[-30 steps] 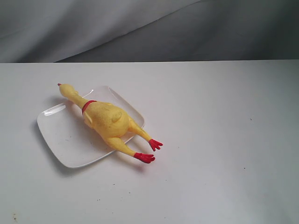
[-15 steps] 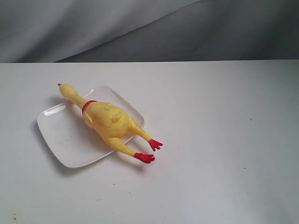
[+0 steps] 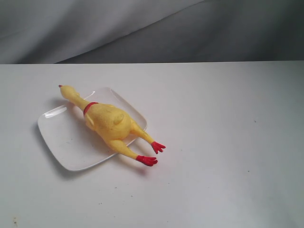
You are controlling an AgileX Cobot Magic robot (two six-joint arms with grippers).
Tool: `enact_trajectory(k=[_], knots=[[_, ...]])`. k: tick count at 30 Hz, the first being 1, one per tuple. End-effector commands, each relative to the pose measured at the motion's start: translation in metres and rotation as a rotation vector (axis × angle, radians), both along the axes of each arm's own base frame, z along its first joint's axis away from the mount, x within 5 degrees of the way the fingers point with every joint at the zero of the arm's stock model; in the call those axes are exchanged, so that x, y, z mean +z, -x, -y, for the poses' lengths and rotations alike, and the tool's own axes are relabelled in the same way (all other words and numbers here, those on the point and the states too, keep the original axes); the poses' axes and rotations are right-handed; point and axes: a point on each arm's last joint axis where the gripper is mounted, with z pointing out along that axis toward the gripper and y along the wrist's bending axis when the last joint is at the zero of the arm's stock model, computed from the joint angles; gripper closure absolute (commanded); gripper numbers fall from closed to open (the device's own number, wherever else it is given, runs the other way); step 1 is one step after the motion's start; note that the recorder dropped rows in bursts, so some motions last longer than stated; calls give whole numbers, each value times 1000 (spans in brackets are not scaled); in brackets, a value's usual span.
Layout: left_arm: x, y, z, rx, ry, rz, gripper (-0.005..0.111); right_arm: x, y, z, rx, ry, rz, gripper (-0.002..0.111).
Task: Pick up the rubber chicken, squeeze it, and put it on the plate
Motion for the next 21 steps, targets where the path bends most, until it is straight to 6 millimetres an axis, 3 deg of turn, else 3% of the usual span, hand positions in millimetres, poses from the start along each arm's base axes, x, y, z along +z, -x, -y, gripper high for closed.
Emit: enact_trajectory(k=[1,9,21], knots=[[-36,-7,-1,3,21,-89,106,-1,0,1,-10,0,1,108],[-54,-6,-1,-3,41,-260,106,-1,0,1,-10,2,1,108],[-54,-6,-1,-3,41,-260,106,-1,0,1,-10,0,1,108]])
